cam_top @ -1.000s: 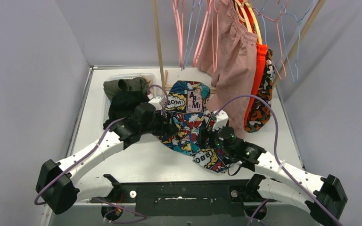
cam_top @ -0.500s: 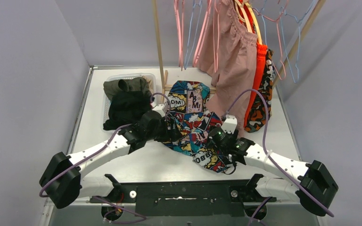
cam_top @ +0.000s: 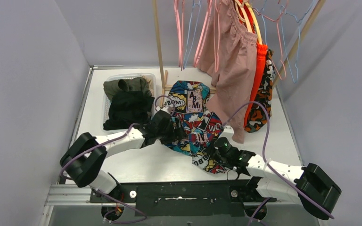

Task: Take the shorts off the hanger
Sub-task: Pick up the shorts at the center of the board.

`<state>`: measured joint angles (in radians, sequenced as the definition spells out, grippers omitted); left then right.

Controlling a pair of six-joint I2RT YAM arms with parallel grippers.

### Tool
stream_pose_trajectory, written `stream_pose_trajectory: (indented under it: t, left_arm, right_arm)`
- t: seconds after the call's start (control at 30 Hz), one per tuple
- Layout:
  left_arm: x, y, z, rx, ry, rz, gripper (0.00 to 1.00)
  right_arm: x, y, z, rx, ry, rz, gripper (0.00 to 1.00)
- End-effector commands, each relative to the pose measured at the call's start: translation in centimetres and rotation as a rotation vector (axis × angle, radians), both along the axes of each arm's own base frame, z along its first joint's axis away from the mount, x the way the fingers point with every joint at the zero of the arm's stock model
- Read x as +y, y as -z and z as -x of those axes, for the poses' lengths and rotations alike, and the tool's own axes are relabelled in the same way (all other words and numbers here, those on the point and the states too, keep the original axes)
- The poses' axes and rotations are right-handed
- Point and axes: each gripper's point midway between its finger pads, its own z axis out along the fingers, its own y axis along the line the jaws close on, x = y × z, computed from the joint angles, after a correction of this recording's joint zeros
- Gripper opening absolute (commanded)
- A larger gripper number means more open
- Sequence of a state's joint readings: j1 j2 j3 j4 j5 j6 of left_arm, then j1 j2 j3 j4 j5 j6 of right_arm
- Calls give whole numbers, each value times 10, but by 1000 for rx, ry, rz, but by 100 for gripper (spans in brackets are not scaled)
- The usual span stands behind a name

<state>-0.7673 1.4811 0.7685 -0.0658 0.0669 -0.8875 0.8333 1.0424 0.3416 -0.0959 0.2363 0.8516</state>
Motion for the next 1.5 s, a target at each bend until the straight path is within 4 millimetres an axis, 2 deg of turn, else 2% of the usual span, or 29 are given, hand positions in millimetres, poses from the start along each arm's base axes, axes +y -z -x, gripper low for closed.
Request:
stream_pose_trajectory:
  t: [0.0,0.13,0.27,0.37,0.47,0.53,0.57,0.63,0.8,0.83,0.93,1.03,1.1,1.23,1.3,1.37,1.4,1.47]
  left_arm:
    - [-36,-11,-21,84,-127,120,74]
    - [-41,5,-27,120,-202,-37,76]
    - [-25,32,-23,112,-313,-257,77]
    - [-16,58,-19,169,-355,-363,77]
    - [-12,75,-18,167,-306,-475,77]
    - [-21,88,-13,187,-236,-476,74]
    - [-25,92,-9,192,-206,-460,70]
    - [-35,94,-2,170,-150,-393,56]
    - [-41,90,10,174,-65,-197,6]
    - [-37,91,11,180,-54,-186,0]
    - [-31,78,7,133,-31,-166,0]
    - [-40,38,2,-9,61,-89,0]
    - [-43,9,1,-94,117,-53,0]
    - [-41,-37,8,-188,211,-8,0]
    - [-47,-60,18,-233,300,48,0]
    - [-52,-77,36,-255,421,89,0]
    - [-54,-83,48,-253,487,104,0]
    - [-48,-82,66,-225,591,86,0]
  right_arm:
    - [44,-26,-4,-111,-90,-282,15]
    - [51,-23,6,-118,-125,-362,13]
    - [54,-24,11,-141,-168,-390,14]
    - [58,-24,16,-153,-210,-408,14]
    - [67,-26,23,-156,-276,-432,15]
    - [72,-29,25,-165,-316,-448,15]
    - [75,-27,27,-153,-327,-451,16]
    - [77,-23,24,-132,-325,-438,16]
    - [81,-17,19,-120,-292,-454,17]
    - [81,-15,18,-112,-286,-450,19]
    - [81,-14,15,-101,-271,-432,22]
    - [73,-10,8,-83,-207,-381,29]
    - [59,-3,0,-58,-98,-338,29]
    - [12,11,-29,11,227,-351,19]
    - [15,-7,-46,-43,172,-426,22]
    - [32,-38,-63,-114,70,-477,25]
    - [41,-48,-67,-141,17,-471,27]
    - [57,-58,-68,-172,-71,-434,27]
